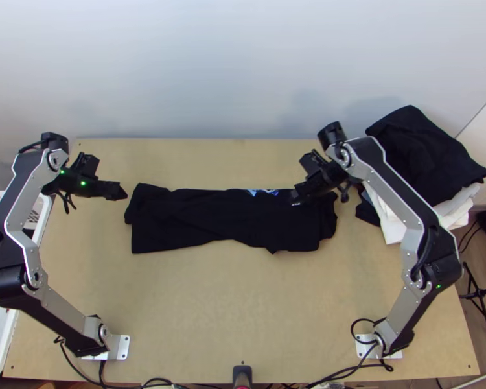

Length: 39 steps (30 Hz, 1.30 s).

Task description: Fold the t-shirt

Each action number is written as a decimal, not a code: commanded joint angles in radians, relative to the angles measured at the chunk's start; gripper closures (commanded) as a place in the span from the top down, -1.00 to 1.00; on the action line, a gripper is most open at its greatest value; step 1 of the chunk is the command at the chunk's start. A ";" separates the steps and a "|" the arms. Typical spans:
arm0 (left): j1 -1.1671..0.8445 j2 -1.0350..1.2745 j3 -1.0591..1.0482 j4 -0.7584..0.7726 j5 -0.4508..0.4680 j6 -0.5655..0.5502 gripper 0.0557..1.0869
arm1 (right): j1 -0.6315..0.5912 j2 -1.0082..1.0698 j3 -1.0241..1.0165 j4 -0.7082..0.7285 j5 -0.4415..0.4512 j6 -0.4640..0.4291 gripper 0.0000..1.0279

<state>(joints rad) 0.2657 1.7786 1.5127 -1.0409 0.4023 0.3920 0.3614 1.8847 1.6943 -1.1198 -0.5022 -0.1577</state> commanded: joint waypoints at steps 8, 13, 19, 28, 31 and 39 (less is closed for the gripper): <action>0.007 0.064 -0.068 0.005 0.090 -0.025 0.86 | 0.045 0.111 -0.031 0.155 -0.038 0.009 -0.94; -0.002 0.100 -0.071 0.024 0.090 -0.024 0.86 | 0.039 0.139 -0.035 0.166 -0.038 -0.002 -0.94; -0.003 0.108 -0.094 0.053 0.105 -0.025 0.86 | 0.044 0.160 -0.038 0.198 -0.038 0.000 -0.94; -0.005 0.110 -0.151 0.105 0.105 -0.025 0.86 | 0.050 0.185 -0.038 0.218 -0.038 0.000 -0.94; -0.014 0.120 -0.158 0.116 0.107 -0.028 0.86 | 0.047 0.185 -0.041 0.216 -0.038 0.000 -0.94; -0.056 0.150 -0.166 0.131 0.142 -0.062 0.86 | 0.047 0.183 -0.053 0.218 -0.038 -0.002 -0.94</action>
<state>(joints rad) 0.2375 1.9076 1.3556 -0.9230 0.5159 0.3527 0.4065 2.0659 1.6497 -0.9051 -0.5407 -0.1581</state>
